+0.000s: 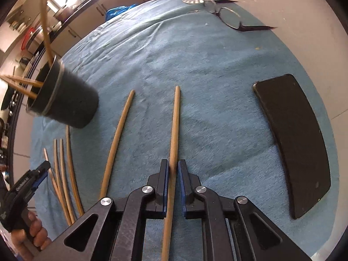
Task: Organize utensils
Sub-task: 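Close the right tool on a chopstick while the left tool grasps another, then lift both chopsticks upright and carry them toward the black holder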
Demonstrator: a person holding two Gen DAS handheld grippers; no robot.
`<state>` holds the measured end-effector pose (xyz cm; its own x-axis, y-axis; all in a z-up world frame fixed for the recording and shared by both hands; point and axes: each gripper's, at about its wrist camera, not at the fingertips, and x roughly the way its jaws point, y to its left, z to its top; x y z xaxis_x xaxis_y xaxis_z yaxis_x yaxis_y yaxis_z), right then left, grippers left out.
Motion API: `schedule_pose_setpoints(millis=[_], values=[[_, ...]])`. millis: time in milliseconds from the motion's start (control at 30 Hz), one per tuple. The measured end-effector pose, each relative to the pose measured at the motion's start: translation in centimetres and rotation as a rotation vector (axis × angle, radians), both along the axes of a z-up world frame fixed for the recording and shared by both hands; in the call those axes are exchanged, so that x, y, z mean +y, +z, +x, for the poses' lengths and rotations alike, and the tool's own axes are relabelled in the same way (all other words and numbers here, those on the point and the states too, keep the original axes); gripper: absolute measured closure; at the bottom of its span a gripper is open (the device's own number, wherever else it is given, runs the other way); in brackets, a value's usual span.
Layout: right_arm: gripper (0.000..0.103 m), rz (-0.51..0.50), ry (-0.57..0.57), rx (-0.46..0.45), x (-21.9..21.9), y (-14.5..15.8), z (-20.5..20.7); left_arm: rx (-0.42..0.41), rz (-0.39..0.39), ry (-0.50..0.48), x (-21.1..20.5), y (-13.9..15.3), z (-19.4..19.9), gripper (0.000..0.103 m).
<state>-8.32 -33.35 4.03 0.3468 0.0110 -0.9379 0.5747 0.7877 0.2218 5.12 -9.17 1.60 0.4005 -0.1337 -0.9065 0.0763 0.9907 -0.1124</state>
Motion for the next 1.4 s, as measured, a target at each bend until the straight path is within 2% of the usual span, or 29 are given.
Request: schedule_pose_setpoints(millis=[167,267,367,633,667,700,800,933,1067,1400], values=[[0.094,0.012,-0.013,0.001,-1.5,0.2,1.0,-0.065,0.107,-0.032,-0.9,-0.3,-0.8,0.078],[0.094,0.019,-0.015,0.008,-1.8,-0.1,1.5,-0.114,0.095,-0.047,-0.4,-0.3,-1.5,0.079],[0.093,0.011,-0.009,0.004,-1.8,-0.2,1.5,-0.156,0.119,-0.067,-0.7,-0.4,-1.9,0.078],[0.094,-0.052,0.033,-0.059,-1.4,-0.3,1.9,-0.188,0.124,-0.049,-1.1,-0.5,-1.8,0.079],[0.095,-0.066,0.039,-0.065,-1.3,-0.3,1.9,-0.192,0.122,-0.050,-1.1,-0.5,-1.7,0.082],[0.095,-0.075,0.042,-0.072,-1.1,-0.3,1.8,-0.196,0.125,-0.051,-1.0,-0.5,-1.7,0.091],[0.096,-0.092,0.052,-0.073,-0.9,-0.3,1.7,-0.184,0.101,-0.051,-0.6,-0.3,-1.6,0.092],[0.096,-0.068,0.037,-0.087,-1.2,0.3,1.1,-0.177,0.072,-0.053,0.0,0.2,-2.0,0.097],[0.096,-0.073,0.040,-0.127,-1.1,1.8,0.4,-0.226,0.050,-0.062,0.4,1.9,-3.0,0.097],[0.096,-0.162,0.104,-0.238,1.9,6.7,-0.4,-0.338,-0.015,-0.089,1.1,7.1,-5.2,0.097]])
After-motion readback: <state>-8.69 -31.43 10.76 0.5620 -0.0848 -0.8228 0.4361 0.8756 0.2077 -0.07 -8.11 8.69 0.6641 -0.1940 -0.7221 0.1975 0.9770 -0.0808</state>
